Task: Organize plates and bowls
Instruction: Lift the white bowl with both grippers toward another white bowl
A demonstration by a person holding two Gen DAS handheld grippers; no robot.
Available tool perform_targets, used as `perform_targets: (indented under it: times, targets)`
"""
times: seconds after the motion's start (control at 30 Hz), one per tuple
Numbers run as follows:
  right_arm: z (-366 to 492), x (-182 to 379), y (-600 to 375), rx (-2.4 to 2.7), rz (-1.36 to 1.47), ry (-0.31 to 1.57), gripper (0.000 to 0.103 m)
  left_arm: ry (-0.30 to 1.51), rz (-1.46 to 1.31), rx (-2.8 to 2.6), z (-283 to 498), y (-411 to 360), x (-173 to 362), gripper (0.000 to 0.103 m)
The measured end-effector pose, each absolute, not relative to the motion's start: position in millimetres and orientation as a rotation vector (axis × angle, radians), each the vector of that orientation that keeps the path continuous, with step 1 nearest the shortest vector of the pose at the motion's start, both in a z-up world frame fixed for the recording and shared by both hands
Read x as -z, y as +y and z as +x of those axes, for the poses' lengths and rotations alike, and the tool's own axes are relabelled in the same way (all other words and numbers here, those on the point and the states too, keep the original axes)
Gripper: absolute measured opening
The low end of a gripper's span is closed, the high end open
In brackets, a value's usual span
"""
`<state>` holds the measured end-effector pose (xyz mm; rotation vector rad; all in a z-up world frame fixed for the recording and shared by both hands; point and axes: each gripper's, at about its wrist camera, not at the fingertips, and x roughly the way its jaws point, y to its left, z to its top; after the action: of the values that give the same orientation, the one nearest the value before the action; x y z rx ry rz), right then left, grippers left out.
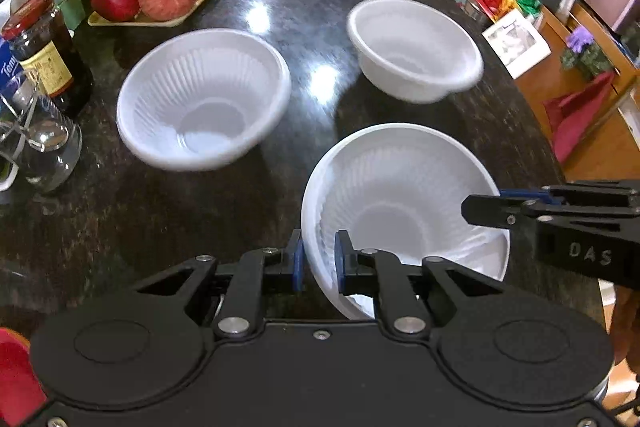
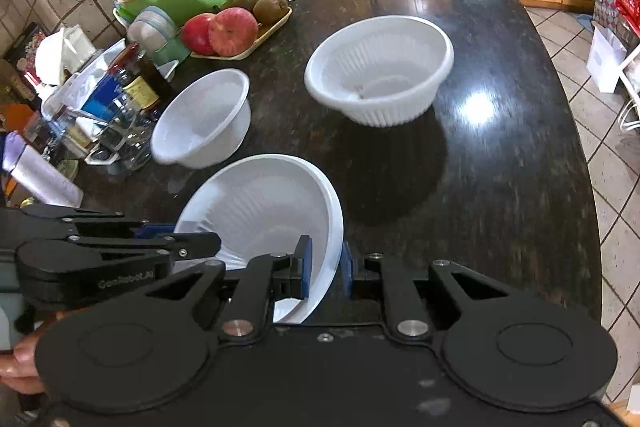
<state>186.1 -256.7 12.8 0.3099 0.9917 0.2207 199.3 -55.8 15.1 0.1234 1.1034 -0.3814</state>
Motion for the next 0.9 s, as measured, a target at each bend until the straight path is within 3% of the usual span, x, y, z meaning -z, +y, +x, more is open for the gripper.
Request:
perform_targets:
  times: [0.67, 0.73, 0.8, 0.9]
  targets:
    - [120, -17, -241, -0.193, 0.248, 0.923, 0.024, 1.062, 0.172, 0.47, 138, -38, -22, 0.022]
    - [121, -15, -242, -0.191, 0.252, 0.924, 0.026, 1.054, 0.178, 0.463, 137, -41, -21, 0.03]
    - [121, -14, -244, -0.188, 0.264, 0.922, 0.036, 1.049, 0.176, 0.46, 134, -42, -19, 0.031]
    - [120, -13, -244, -0.178, 0.265, 0.913, 0.047, 1.038, 0.162, 0.45, 134, -41, -19, 0.047]
